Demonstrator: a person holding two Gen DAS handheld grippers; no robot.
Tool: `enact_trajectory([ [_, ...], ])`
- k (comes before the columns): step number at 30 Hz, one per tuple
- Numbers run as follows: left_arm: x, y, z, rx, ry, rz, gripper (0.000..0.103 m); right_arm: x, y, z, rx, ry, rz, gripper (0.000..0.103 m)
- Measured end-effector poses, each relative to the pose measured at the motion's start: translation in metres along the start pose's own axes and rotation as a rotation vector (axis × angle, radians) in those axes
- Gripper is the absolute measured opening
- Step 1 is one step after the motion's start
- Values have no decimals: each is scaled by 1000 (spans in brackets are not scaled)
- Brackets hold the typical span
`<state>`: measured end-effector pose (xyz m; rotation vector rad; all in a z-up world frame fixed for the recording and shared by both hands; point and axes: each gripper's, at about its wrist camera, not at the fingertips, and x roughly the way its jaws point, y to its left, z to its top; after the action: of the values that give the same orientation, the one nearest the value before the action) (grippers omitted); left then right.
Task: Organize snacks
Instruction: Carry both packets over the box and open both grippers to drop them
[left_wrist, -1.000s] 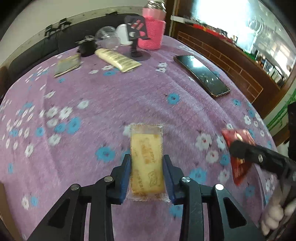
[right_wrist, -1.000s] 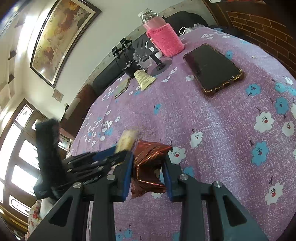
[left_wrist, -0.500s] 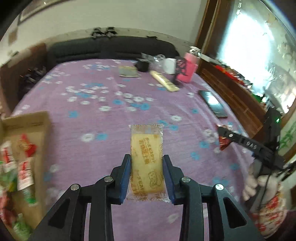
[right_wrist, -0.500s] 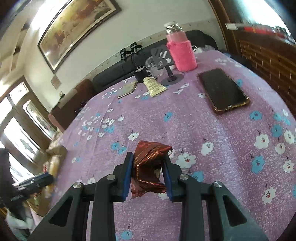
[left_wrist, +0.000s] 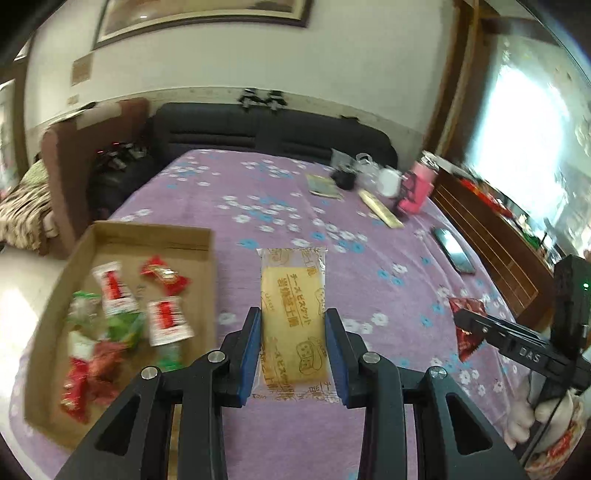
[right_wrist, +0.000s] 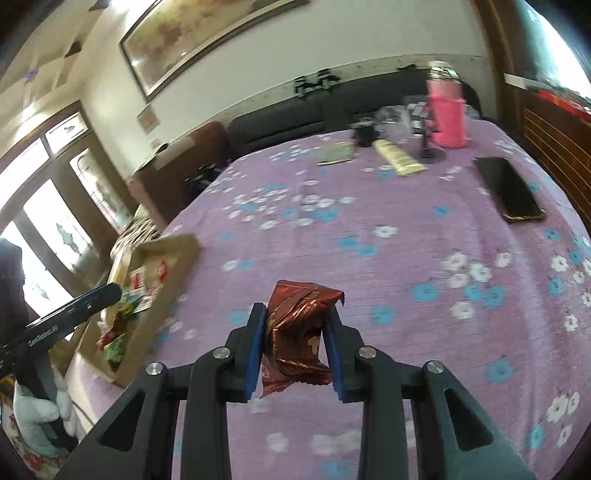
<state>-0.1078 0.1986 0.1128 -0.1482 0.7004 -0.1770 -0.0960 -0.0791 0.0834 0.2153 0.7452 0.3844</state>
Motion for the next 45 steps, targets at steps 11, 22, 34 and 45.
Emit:
enact_trajectory([
  [11,-22,103,-13,-174,-33,142,36,61,117,24,-185,97,125,29],
  [22,-2,144,-26,-235,19,173,36,146,218,29,-318,205,194,30],
  [34,11,162,-27,-242,52,226,42,239,260,41,-345,312,121,30],
  [45,-13,157,-24,-211,-18,308,74,216,258,47,-299,251,180,57],
])
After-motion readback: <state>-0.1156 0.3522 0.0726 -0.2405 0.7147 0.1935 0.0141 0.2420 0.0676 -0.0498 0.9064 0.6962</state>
